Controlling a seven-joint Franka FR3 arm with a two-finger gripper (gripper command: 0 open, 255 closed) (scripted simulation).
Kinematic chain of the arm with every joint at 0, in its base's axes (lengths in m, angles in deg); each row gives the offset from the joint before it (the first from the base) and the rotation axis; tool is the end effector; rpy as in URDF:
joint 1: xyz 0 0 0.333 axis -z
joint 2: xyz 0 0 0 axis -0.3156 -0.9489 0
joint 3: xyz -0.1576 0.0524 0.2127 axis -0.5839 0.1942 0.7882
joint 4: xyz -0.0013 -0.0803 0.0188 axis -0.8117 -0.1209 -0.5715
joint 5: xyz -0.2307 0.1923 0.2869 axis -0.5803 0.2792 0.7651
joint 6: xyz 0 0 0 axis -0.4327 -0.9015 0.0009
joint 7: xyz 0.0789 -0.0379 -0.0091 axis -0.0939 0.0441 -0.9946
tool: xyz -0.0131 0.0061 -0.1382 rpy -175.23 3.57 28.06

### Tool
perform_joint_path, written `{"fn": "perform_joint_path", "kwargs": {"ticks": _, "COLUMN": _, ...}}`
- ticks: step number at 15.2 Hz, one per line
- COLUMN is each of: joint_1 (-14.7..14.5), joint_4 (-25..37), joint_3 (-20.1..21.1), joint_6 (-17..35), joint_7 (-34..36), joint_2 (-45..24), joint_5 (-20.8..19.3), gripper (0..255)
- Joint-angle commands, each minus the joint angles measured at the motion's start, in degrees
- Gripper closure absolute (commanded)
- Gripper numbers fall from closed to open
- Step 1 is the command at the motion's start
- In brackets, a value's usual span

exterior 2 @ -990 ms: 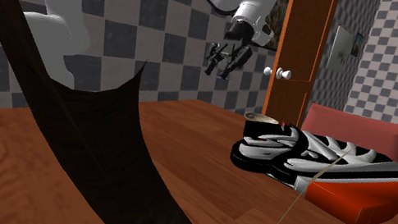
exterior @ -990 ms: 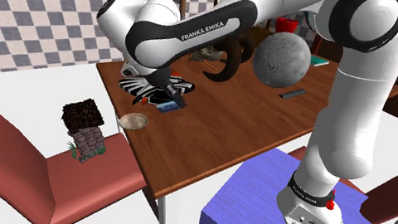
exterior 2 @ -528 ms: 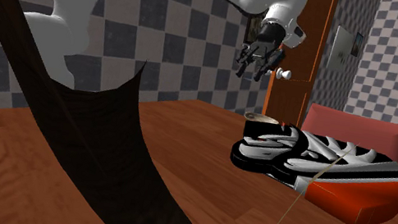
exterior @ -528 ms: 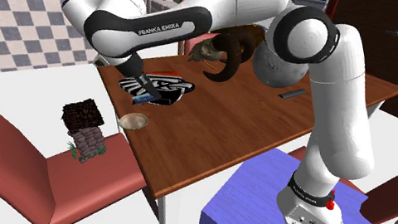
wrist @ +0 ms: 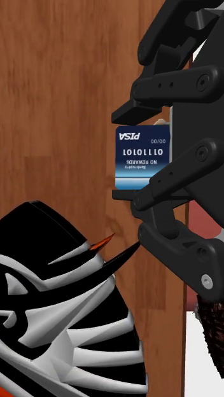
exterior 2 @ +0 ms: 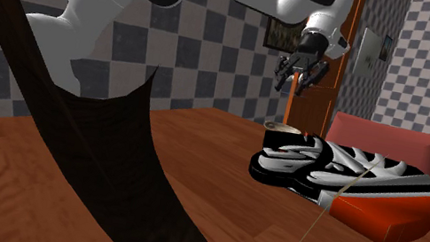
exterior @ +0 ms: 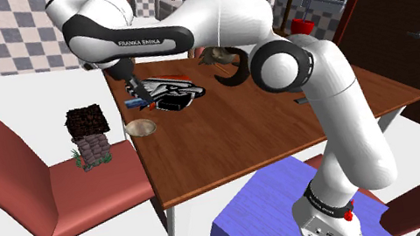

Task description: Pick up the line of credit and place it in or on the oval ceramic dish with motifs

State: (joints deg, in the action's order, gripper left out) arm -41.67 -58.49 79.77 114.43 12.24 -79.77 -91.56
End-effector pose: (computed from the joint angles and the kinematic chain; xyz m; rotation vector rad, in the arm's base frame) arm 0.6146 0.2830 0.3767 2.2271 1.5771 -0.6731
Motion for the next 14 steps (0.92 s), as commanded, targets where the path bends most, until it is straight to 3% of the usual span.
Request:
{"fn": "perform_joint_path", "kwargs": {"ticks": 1, "joint_1": 0.19, "joint_4": -1.24, "joint_3": 0.08, "joint_6": 1.24, "joint_7": 0.57, "joint_2": -0.09, "joint_5": 0.12, "gripper": 255}}
{"fn": "perform_joint_path", "kwargs": {"ticks": 14, "joint_1": 1.63, "joint_4": -10.47, "joint_3": 0.53, "joint_6": 9.46, "joint_7": 4.04, "joint_2": 0.13, "joint_5": 0.64, "gripper": 255}}
